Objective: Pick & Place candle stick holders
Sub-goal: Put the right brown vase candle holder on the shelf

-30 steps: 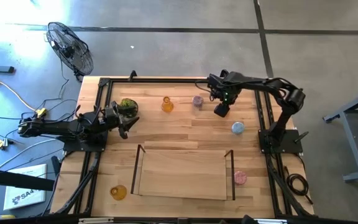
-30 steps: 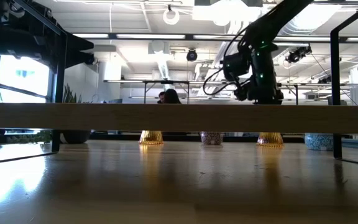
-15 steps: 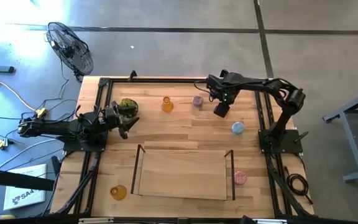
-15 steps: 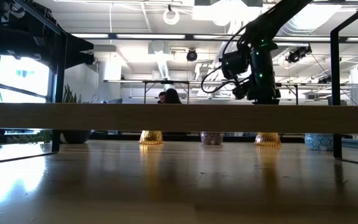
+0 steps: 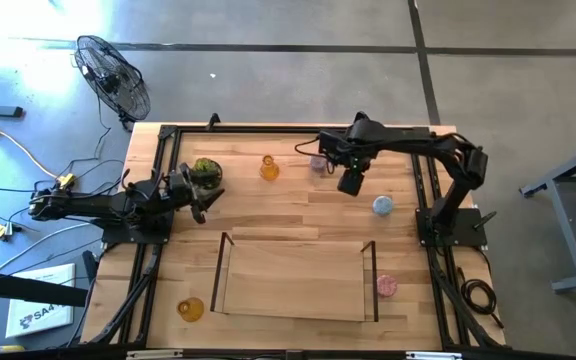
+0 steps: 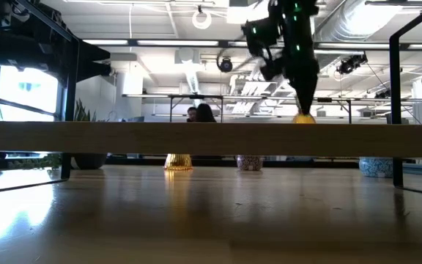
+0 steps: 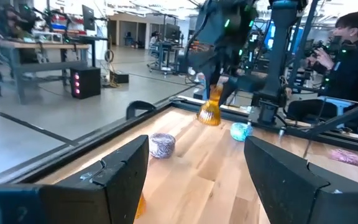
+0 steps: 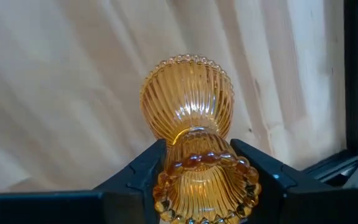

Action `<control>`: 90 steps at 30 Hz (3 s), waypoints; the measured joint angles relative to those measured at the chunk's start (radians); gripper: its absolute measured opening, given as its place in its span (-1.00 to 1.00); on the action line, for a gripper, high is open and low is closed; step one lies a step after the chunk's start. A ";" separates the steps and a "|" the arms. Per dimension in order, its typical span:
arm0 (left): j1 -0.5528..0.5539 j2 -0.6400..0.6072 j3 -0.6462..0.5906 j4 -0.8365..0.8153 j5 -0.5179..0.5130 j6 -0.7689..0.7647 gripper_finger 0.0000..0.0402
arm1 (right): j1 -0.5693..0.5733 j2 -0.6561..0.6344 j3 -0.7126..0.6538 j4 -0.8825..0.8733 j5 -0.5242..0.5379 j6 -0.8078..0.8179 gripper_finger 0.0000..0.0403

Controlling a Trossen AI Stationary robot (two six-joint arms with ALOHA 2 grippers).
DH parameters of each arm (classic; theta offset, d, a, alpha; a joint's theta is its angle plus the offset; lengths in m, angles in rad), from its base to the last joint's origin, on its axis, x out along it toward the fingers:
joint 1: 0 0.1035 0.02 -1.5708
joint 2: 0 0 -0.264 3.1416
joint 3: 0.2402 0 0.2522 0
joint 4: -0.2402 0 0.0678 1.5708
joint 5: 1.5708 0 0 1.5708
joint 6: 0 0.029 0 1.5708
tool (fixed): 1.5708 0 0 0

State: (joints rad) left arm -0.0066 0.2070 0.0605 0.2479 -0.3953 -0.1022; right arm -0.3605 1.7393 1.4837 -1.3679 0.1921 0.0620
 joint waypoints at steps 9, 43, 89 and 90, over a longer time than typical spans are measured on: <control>0.000 0.000 0.000 -0.020 0.058 -0.009 0.30 | 0.236 0.000 0.210 -0.168 -0.092 0.171 -0.24; 0.000 0.000 0.000 -0.014 0.167 -0.061 0.30 | 0.763 0.147 0.353 0.005 -0.190 1.212 -0.24; 0.000 0.000 0.000 -0.072 0.352 -0.116 0.30 | 0.698 0.239 0.251 -0.119 -0.304 0.834 -0.24; 0.000 0.000 0.000 -0.072 0.352 -0.117 0.30 | 0.696 0.239 0.251 -0.119 -0.304 0.834 -0.24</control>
State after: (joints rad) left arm -0.0067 0.2070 0.0605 0.1761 -0.0429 -0.2188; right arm 0.3359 1.9781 1.7344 -1.4872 -0.1116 0.8959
